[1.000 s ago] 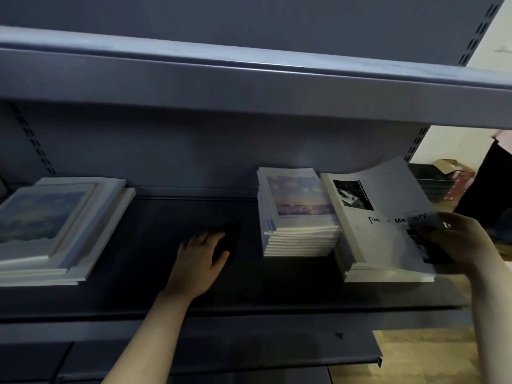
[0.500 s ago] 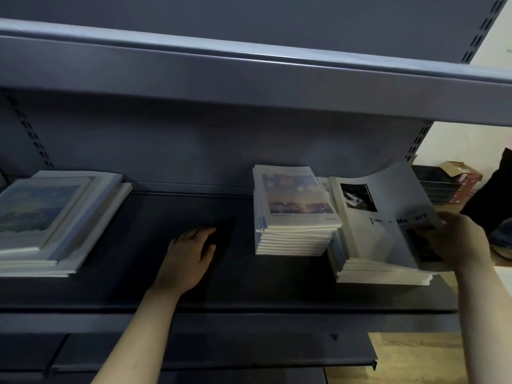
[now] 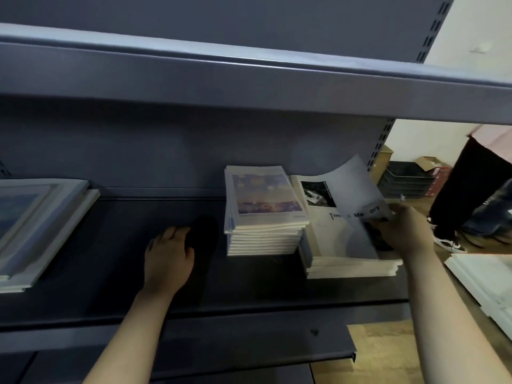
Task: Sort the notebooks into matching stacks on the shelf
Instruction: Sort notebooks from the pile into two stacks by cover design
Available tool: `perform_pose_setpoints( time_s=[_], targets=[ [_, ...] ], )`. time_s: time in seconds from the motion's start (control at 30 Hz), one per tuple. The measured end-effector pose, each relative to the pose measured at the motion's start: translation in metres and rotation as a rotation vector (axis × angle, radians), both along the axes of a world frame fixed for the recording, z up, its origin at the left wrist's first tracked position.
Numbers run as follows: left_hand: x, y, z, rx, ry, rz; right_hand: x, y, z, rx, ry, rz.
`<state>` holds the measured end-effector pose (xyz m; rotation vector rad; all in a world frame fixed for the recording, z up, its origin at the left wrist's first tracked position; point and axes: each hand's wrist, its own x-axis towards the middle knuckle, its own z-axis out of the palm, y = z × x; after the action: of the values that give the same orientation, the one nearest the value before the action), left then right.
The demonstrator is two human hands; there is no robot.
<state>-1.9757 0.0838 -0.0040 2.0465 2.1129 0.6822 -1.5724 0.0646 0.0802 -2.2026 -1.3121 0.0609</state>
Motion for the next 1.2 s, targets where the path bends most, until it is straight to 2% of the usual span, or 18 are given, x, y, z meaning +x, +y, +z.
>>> perform_pose_setpoints(
  time_s=[0.6, 0.77, 0.9, 1.03, 1.2],
  targets=[
    [0.003, -0.005, -0.001, -0.009, -0.014, 0.043, -0.008, 0.006, 0.001, 0.019, -0.063, 0.095],
    [0.004, -0.005, -0.001, 0.001, -0.019, 0.043, -0.008, 0.008, 0.003, -0.045, -0.096, 0.078],
    [0.004, -0.006, 0.0, -0.009, -0.028, 0.035, -0.014, 0.01, 0.005, -0.104, -0.099, -0.032],
    [0.0, -0.008, 0.004, -0.025, -0.014, 0.007, -0.026, 0.007, 0.005, 0.012, -0.112, -0.045],
    [-0.023, -0.014, 0.015, -0.088, -0.083, -0.097, -0.073, 0.001, 0.003, 0.287, -0.044, 0.19]
  ],
)
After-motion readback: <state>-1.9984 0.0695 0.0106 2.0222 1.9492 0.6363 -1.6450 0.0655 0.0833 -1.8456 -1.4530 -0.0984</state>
